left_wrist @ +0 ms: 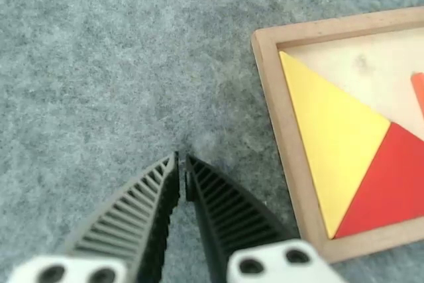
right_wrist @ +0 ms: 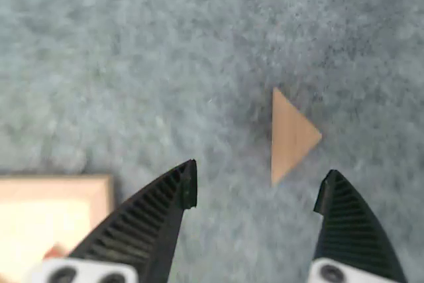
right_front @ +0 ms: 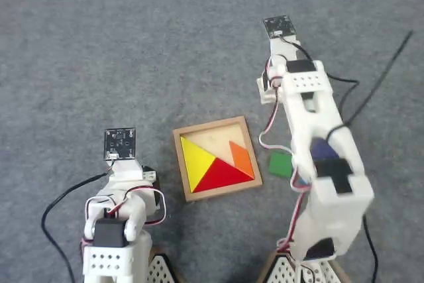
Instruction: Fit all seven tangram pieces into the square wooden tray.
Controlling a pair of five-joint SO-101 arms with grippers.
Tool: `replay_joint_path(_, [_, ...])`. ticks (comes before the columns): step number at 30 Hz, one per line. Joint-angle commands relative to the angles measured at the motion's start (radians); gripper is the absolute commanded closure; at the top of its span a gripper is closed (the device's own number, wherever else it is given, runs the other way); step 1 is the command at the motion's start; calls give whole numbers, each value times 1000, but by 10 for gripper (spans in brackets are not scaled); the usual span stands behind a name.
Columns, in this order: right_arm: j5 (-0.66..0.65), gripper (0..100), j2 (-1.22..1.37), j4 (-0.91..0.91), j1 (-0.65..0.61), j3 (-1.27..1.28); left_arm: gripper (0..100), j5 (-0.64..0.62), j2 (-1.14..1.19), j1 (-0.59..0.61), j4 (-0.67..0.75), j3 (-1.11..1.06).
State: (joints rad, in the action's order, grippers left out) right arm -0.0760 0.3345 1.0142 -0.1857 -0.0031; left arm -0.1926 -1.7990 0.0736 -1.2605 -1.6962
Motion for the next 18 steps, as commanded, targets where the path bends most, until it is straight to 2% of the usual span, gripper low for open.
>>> replay_joint_path(1, [9, 702, 104, 12, 65, -176, 986, 9, -20, 6, -2, 13])
replay_joint_path(5, [3, 702, 142, 19, 81, -195, 986, 9, -20, 6, -2, 13])
replay_joint_path(9, [-32, 702, 87, 131, 90, -138, 986, 9, -20, 6, -2, 13])
replay_joint_path(18, [5, 702, -473, -85, 143, 562, 986, 9, -20, 6, -2, 13])
